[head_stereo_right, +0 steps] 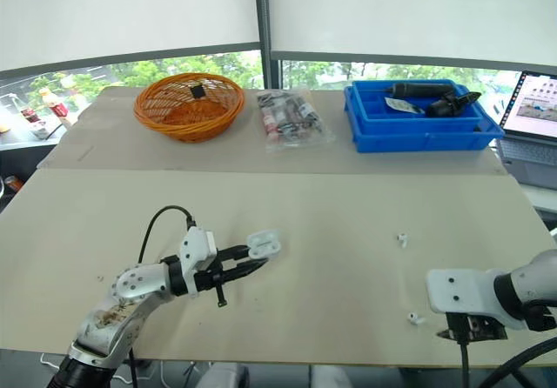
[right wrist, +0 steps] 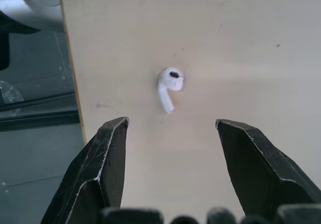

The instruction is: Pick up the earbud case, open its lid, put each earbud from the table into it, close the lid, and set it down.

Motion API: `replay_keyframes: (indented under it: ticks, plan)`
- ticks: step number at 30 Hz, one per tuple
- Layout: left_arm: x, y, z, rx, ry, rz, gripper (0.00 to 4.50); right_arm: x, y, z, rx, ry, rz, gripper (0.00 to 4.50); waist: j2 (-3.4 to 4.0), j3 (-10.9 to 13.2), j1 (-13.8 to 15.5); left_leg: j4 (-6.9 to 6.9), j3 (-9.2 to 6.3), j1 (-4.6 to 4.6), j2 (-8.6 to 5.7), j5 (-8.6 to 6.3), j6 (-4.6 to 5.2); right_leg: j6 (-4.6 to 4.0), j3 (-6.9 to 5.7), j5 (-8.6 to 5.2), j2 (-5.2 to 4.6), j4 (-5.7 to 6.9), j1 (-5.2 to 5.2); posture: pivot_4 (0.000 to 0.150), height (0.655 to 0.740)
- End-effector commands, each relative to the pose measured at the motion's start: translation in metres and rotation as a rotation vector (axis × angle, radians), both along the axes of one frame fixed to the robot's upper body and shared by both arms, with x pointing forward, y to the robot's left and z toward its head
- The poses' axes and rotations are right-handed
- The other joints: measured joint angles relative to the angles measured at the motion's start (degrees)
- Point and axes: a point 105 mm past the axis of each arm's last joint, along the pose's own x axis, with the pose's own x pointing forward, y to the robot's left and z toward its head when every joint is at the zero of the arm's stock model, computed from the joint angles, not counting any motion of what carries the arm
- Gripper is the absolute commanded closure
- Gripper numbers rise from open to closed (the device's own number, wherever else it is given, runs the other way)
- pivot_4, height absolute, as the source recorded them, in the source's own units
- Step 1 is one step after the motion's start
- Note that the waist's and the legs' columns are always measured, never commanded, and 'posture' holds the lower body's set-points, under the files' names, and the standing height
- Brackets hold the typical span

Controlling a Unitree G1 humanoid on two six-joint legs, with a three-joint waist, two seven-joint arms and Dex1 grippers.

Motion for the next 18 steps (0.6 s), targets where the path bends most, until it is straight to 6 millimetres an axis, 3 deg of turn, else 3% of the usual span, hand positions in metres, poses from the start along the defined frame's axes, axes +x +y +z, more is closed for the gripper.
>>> replay_keyframes:
  ticks: [1,6,18]
  plan:
    - [-0.002,-0.004,0.007,-0.011,-0.038,-0.019,3.92,0.009,0.011,0.003,0.004,-0.022,-0.01,1.39,-0.01,0.0,0.0,0.0,0.0,0.0,0.0,0.0,0.0,0.0,0.0,0.0,0.0,0.0,0.0,0.15,0.7114]
    - [-0.005,-0.004,0.007,-0.01,-0.036,-0.016,3.92,0.017,0.007,-0.007,-0.037,0.004,-0.014,1.39,0.0,0.0,0.3,-0.01,0.0,-0.07,-0.01,0.0,0.0,0.0,-0.02,0.0,-0.02,-0.14,-0.01,0.15,0.7114]
    - [-0.006,-0.005,0.007,-0.009,-0.031,-0.008,3.92,0.013,0.011,-0.022,-0.029,0.088,-0.007,1.39,0.0,0.0,0.3,-0.02,0.0,-0.08,0.0,-0.01,0.01,0.0,-0.03,0.0,-0.03,-0.18,-0.02,0.15,0.7114]
